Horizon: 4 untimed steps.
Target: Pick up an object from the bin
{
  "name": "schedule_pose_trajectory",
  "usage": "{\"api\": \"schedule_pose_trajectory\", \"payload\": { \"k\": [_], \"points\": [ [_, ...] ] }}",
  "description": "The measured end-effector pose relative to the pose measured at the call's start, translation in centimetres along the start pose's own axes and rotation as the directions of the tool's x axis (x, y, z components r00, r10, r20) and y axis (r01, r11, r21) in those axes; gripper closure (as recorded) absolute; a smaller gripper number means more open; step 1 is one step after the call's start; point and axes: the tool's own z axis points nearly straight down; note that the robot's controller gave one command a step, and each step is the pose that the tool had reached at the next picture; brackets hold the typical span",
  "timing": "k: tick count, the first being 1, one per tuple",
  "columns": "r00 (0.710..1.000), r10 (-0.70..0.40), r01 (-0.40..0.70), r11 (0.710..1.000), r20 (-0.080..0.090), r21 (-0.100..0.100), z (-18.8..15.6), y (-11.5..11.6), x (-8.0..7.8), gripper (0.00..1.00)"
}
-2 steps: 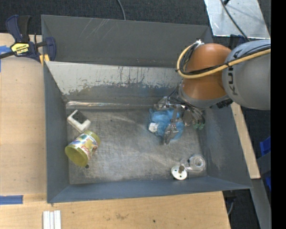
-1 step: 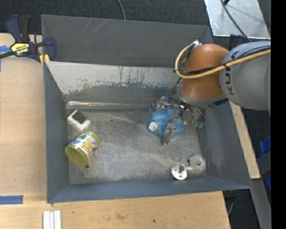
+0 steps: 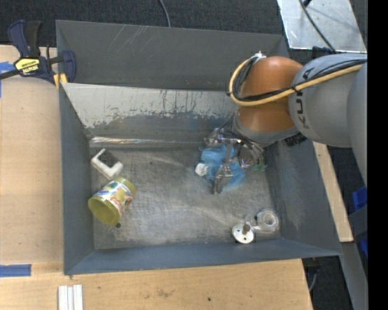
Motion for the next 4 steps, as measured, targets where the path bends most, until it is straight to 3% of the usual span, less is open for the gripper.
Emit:
{"api": "schedule_pose_trajectory", "payload": {
  "k": [1,4],
  "points": [
    [0.993,-0.114,0.114,0.994,0.013,-0.003,-0.29,-1.55,-0.34,1.0],
    [0.994,-0.113,0.113,0.994,0.001,-0.003,-1.19,-1.58,-0.22,1.0]
  ]
}}
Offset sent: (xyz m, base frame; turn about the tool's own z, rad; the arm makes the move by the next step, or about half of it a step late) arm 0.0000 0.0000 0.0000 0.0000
